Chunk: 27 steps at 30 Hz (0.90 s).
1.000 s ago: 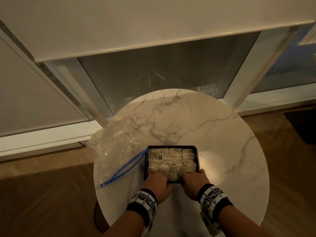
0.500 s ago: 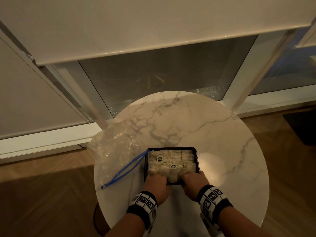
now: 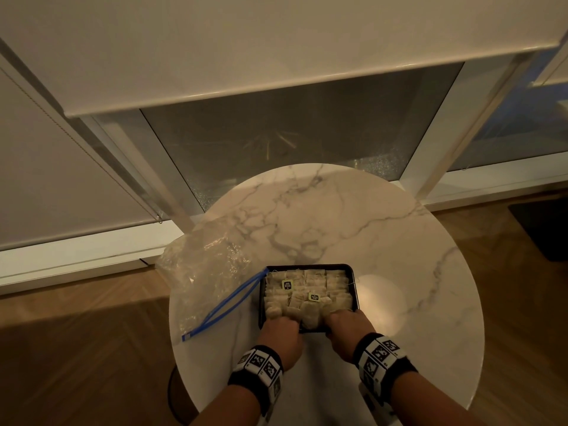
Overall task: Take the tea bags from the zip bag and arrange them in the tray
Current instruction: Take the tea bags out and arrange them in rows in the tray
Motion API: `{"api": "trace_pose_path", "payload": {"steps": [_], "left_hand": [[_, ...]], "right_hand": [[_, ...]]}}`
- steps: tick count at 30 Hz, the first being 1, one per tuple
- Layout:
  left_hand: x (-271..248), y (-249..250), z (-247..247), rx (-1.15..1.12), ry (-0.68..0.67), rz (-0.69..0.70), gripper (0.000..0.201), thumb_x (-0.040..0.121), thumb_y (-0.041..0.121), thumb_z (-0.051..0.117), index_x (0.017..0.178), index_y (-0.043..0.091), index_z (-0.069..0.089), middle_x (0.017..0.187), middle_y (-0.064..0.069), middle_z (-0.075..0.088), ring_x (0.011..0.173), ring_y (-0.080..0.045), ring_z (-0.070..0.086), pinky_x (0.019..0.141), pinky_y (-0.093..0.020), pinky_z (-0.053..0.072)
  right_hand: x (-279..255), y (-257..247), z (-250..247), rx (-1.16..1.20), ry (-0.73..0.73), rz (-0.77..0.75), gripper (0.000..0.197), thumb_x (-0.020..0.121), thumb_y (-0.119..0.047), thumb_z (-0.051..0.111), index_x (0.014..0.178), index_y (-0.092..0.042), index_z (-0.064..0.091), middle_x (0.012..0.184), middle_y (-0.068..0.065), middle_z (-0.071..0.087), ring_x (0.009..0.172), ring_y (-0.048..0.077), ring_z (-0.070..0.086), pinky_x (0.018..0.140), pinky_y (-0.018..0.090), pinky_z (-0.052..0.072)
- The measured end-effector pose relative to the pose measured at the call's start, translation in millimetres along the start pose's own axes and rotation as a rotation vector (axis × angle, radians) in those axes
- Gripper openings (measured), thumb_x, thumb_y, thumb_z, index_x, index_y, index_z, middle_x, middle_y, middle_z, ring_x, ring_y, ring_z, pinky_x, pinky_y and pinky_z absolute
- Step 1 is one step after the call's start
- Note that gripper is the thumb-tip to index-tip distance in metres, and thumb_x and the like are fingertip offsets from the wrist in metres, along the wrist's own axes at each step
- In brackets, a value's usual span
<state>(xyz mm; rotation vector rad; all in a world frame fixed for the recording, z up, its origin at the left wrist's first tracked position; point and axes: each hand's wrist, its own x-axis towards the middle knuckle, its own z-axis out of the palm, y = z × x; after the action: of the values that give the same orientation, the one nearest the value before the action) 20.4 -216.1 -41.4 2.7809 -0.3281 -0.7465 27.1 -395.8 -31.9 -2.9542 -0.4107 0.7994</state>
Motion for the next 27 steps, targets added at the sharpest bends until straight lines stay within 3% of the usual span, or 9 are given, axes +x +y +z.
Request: {"api": "trace_pose_path", "payload": {"steps": [12,16,20,23,27], "left_hand": [[-3.0,-10.9,-14.1,-0.054,0.068,0.04,0.026,0.093,0.029,0.052,0.106,0.016,0.07,0.113,-0.004,0.066,0.104,-0.025,0.063,0.092,-0.033,0.051],[-1.4,-20.3,-18.8,-0.045,0.061,0.081,0.026,0.092,0.043,0.06,0.102,0.02,0.071,0.107,0.001,0.066,0.1,-0.018,0.062,0.093,-0.034,0.05],[-0.1,-23.1,-18.1,-0.032,0.038,0.071,0.038,0.093,0.053,0.057,0.097,0.019,0.074,0.102,0.0,0.067,0.094,-0.016,0.062,0.087,-0.032,0.051],[0.0,-22.4,-16.5,-0.013,0.048,0.06,0.043,0.092,0.056,0.056,0.102,0.018,0.073,0.106,-0.001,0.066,0.098,-0.017,0.062,0.089,-0.032,0.052],[-3.2,-14.9,-14.4,-0.078,0.086,0.102,0.034,0.091,0.048,0.055,0.11,0.024,0.07,0.112,0.003,0.066,0.104,-0.016,0.062,0.093,-0.031,0.05]], "right_hand": [[1.8,2.1,2.3,0.02,0.01,-0.012,0.02,0.093,-0.027,0.052,0.11,-0.024,0.064,0.113,0.001,0.067,0.106,0.024,0.062,0.094,0.036,0.044],[2.0,2.7,2.4,0.033,0.007,-0.011,0.021,0.093,-0.027,0.052,0.11,-0.025,0.063,0.113,0.001,0.067,0.106,0.024,0.062,0.094,0.034,0.043],[1.9,2.6,2.6,0.045,0.009,-0.014,0.021,0.093,-0.028,0.052,0.11,-0.025,0.064,0.113,0.001,0.067,0.105,0.024,0.063,0.094,0.035,0.045],[1.3,2.4,0.7,0.057,0.006,-0.016,0.022,0.093,-0.027,0.052,0.111,-0.025,0.064,0.112,0.001,0.067,0.105,0.024,0.063,0.094,0.035,0.045],[0.5,-2.9,-5.4,0.148,0.027,-0.05,0.021,0.093,-0.029,0.055,0.11,-0.025,0.067,0.112,-0.001,0.067,0.102,0.022,0.063,0.092,0.034,0.049]]}}
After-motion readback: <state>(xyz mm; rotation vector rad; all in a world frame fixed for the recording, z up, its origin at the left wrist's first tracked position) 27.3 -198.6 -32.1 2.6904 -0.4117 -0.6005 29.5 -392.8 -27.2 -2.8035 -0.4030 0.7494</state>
